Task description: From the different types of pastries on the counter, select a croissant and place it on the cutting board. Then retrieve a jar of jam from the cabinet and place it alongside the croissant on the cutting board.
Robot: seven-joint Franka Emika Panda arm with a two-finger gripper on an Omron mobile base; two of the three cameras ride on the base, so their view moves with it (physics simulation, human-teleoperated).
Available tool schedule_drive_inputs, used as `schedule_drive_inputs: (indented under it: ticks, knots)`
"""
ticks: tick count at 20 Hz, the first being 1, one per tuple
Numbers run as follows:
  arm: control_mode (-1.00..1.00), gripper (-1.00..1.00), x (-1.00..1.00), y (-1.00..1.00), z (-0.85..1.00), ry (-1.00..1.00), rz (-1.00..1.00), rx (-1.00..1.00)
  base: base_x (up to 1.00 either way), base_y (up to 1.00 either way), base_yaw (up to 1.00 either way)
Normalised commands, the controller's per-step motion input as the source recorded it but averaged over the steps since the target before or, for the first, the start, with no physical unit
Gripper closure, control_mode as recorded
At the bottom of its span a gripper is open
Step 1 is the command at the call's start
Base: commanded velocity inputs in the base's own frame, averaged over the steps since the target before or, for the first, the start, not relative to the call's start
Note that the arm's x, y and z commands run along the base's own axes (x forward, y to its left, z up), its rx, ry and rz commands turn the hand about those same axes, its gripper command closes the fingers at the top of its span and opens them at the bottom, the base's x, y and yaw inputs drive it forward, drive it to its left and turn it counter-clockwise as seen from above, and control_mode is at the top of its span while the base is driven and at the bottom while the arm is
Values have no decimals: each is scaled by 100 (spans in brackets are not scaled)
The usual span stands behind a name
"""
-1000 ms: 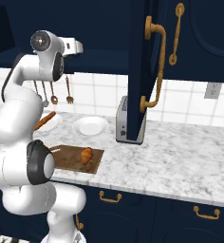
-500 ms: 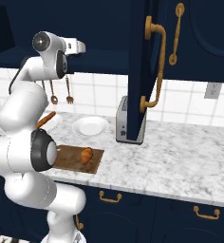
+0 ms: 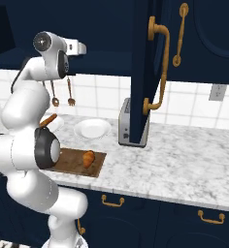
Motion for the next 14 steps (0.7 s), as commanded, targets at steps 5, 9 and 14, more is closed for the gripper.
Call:
schedule_drive_inputs:
  ticks: [5, 9, 14]
  knots:
    - [-100, -100, 43, 0, -11, 0, 0, 0, 0, 0, 0]
    - [-100, -100, 41, 0, -1, 0, 0, 0, 0, 0, 0]
    - [-100, -100, 40, 0, 0, 0, 0, 0, 0, 0, 0]
